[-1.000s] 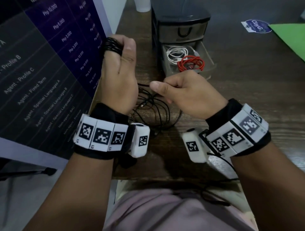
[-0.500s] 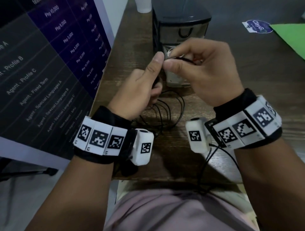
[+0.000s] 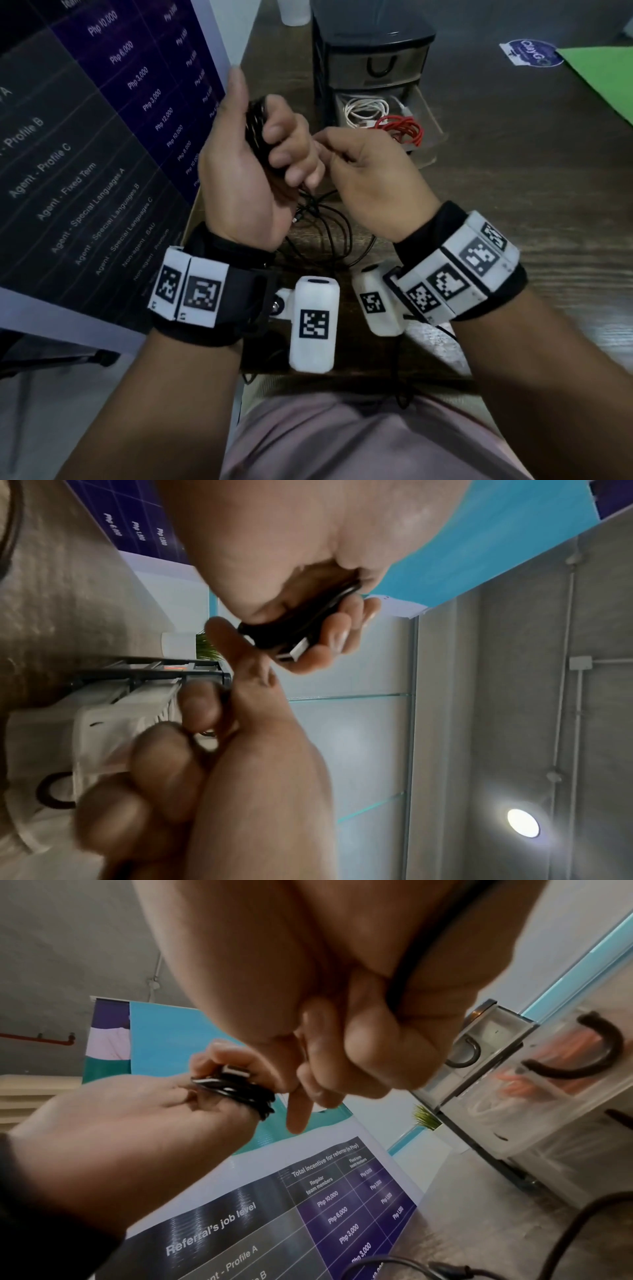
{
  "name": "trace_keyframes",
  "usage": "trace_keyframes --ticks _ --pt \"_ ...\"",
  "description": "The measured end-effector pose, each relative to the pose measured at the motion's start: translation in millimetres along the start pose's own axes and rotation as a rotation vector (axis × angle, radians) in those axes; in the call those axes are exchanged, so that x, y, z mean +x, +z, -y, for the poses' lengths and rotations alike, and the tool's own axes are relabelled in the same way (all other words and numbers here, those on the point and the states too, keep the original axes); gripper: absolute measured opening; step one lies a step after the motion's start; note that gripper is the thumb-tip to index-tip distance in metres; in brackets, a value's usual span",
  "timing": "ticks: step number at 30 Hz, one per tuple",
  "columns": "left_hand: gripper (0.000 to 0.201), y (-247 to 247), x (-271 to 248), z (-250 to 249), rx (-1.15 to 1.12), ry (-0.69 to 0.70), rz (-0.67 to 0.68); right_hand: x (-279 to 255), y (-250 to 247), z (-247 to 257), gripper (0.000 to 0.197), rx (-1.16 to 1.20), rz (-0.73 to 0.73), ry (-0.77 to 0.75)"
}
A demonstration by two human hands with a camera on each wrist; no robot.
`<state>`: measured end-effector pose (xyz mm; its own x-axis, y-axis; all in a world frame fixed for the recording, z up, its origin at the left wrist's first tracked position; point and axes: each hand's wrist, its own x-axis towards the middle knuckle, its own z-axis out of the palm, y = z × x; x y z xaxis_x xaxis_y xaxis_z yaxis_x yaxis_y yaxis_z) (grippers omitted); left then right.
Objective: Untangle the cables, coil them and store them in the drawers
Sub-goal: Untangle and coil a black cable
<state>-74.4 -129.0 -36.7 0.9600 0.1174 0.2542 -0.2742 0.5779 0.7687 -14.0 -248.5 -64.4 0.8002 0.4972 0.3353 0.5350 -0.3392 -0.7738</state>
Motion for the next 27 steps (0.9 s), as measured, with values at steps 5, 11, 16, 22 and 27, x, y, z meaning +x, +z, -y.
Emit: trace_keyframes --ticks 5,11,16,22,27 --pt "0.051 -5.9 2.3 -3.5 -0.159 0.053 -0.072 -7.9 -5.4 4.4 0.029 -0.028 0.168 0.036" --pt "0.041 -21.7 8.4 -5.8 0.115 0.254 -0.345 -20.6 -14.4 10.4 0.027 -0.154 0.324 0.072" --pt "0.043 -33.9 7.3 12.1 0.894 0.196 -0.379 -20.8 -33.5 31.2 0.028 -0.104 0.296 0.036" --pt "0.062 -31.8 1.6 17.9 1.164 -0.063 -0.192 -15.4 -54.2 40.4 0.019 -0.079 0.204 -0.078" --pt "0.070 -10.4 -8.0 9.2 0.825 -0.281 0.028 -10.3 -54.2 33.0 0.015 -0.013 -0.004 -0.128"
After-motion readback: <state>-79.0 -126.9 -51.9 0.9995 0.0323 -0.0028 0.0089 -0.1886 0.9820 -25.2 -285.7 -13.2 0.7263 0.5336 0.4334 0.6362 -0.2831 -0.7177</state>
